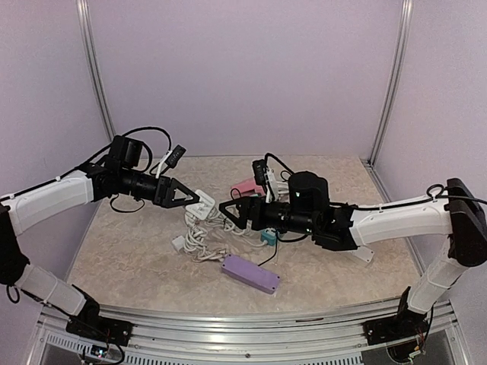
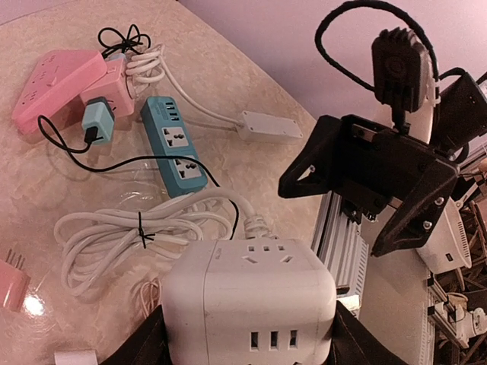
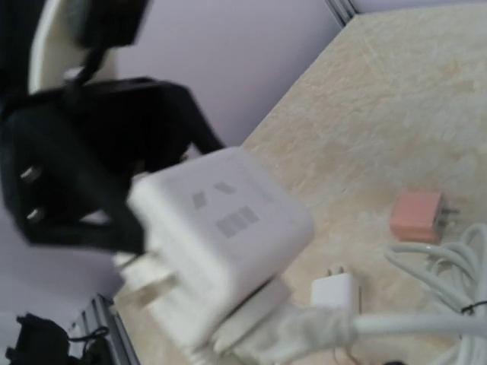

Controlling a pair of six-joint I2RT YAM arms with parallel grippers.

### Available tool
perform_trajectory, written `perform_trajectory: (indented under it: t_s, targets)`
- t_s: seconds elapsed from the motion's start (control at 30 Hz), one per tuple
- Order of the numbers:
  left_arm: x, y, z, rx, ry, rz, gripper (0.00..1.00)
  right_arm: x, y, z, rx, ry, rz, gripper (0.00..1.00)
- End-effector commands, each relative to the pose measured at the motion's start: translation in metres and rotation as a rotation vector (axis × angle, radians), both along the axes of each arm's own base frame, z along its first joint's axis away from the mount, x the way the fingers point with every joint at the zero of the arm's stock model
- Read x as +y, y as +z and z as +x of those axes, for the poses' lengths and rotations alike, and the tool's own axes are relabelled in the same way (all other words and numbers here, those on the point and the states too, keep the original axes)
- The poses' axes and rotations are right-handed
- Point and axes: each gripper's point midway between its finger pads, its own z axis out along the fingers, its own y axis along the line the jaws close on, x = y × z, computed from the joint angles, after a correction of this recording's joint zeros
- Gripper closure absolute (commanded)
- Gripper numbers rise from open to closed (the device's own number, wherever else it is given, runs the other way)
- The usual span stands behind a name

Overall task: Pull the plug off the socket
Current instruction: Remove the plug from the socket.

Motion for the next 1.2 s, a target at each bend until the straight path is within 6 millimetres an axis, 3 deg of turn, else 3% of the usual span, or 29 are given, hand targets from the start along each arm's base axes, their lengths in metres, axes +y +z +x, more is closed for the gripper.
perform_trajectory:
  t_s: [0.0, 0.17, 0.6, 0.83, 1.17]
  targets:
    - [-0.012, 0.050, -0.020, -0.182, -0.096, -0.117, 0.90, -0.005, -0.003, 0.007, 0.118, -0.064, 0.120, 0.27]
    - [-0.010, 0.056, -0.023, -0.204, -0.096, -0.129, 0.90, -0.012, -0.008, 0.005, 0.183, -0.096, 0.206, 0.31]
    - [-0.015, 0.061, -0.036, -0.216, -0.152, -0.158, 0.90, 0.005, -0.020, 0.011, 0.255, -0.088, 0.264, 0.39]
    - [-0.018, 0.059, -0.038, -0.211, -0.171, -0.158, 0.90, 0.008, -0.013, 0.016, 0.240, -0.099, 0.297, 0.43]
    - [-0.019, 0.061, -0.042, -0.211, -0.187, -0.165, 0.90, 0.007, -0.011, 0.027, 0.259, -0.155, 0.334, 0.62]
